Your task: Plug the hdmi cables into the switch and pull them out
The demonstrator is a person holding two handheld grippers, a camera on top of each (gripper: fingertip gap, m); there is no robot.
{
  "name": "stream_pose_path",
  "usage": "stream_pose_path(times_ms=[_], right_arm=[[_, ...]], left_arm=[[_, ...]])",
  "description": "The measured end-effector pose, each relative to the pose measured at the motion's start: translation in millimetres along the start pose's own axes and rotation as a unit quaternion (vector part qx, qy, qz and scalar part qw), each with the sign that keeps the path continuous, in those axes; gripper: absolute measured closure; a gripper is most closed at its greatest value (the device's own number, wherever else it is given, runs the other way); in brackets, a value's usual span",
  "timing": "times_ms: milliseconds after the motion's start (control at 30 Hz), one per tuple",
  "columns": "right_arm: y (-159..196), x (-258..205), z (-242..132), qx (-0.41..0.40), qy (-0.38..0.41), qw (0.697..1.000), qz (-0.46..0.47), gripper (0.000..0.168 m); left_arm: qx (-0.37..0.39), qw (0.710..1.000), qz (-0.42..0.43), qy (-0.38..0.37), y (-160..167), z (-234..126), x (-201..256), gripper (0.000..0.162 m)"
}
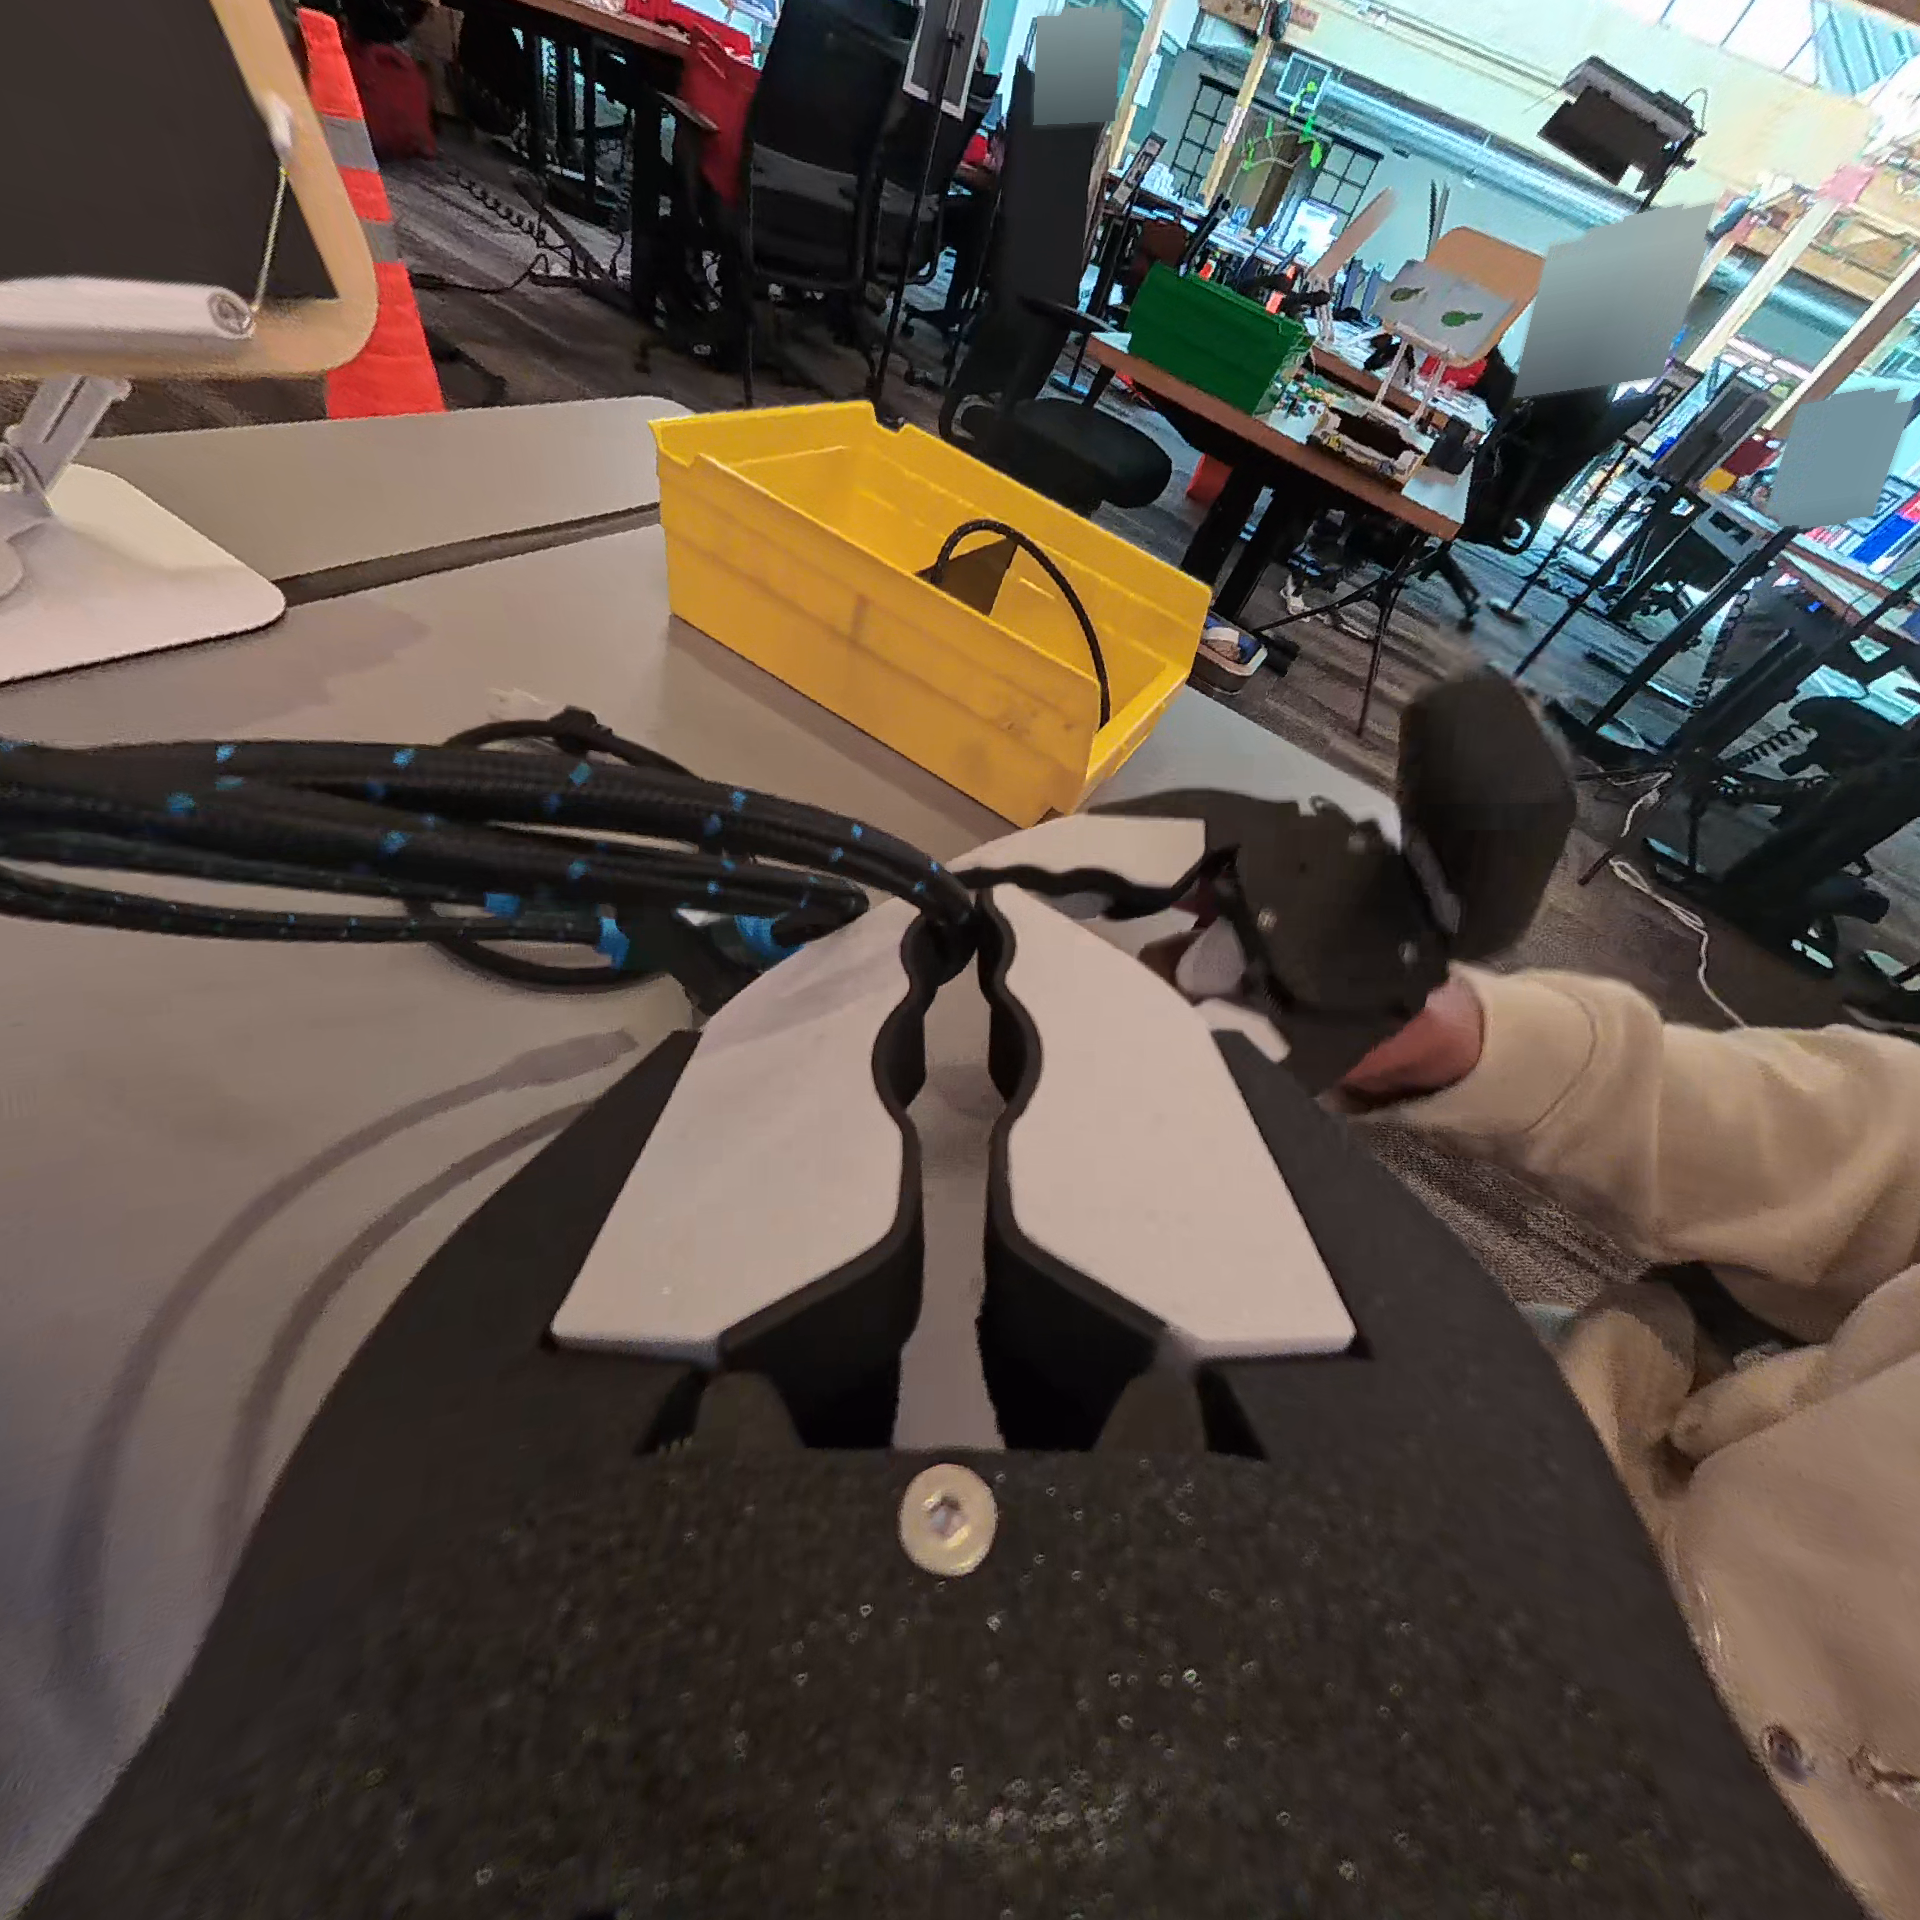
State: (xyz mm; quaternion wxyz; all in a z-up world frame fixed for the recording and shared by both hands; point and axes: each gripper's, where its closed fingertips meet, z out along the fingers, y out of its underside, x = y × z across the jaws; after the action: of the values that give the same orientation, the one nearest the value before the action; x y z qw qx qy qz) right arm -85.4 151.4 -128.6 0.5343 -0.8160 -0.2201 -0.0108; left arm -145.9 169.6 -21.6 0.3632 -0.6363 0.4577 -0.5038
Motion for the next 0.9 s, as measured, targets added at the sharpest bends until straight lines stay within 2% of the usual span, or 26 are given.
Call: stream_pose_path(times_ms=[133,233,267,333,367,433,500,533,567,700,800,900], right_arm=[[-13,1,18,0.023,0.048,0.998,-0.023,0.075],[-21,9,33,0.026,0.082,0.996,-0.032,0.087],[-25,11,37,0.033,0.090,0.995,-0.034,0.095],[-32,28,31,0.056,0.143,0.987,-0.042,0.144],[-34,34,27,0.066,0.152,0.985,-0.041,0.147],[-35,43,18,0.061,0.154,0.984,-0.061,0.146],[-32,47,11,0.030,0.164,0.978,-0.129,0.147],[-28,48,9,0.009,0.163,0.975,-0.152,0.147],[-24,46,9,-0.003,0.138,0.978,-0.157,0.147],[-24,44,5,0.016,0.052,0.987,-0.153,0.147],[-27,45,-3,0.009,0.042,0.977,-0.207,0.147],[-27,38,-9,0.014,0.044,0.963,-0.266,0.147]], left_arm=[[0.008,0.999,-0.046,-0.016,-21,7,2,0.156],[0.015,0.998,-0.064,-0.014,-35,16,8,0.156],[0.013,0.998,-0.065,-0.015,-37,19,10,0.156],[0.017,0.998,-0.064,-0.022,-39,19,11,0.156],[0.021,0.997,-0.068,-0.024,-39,16,10,0.156],[0.018,0.997,-0.080,-0.012,-33,9,8,0.154],[0.017,0.996,-0.086,-0.006,-24,0,8,0.155],[0.024,0.997,-0.075,-0.011,-21,-6,7,0.162],[0.031,0.998,-0.060,-0.018,-19,-12,7,0.162],[0.026,0.999,-0.023,-0.006,-3,-39,28,0.142],[0.026,0.999,0.028,-0.002,-2,-59,50,0.122],[0.001,0.992,0.118,-0.032,-3,-67,63,0.112]])
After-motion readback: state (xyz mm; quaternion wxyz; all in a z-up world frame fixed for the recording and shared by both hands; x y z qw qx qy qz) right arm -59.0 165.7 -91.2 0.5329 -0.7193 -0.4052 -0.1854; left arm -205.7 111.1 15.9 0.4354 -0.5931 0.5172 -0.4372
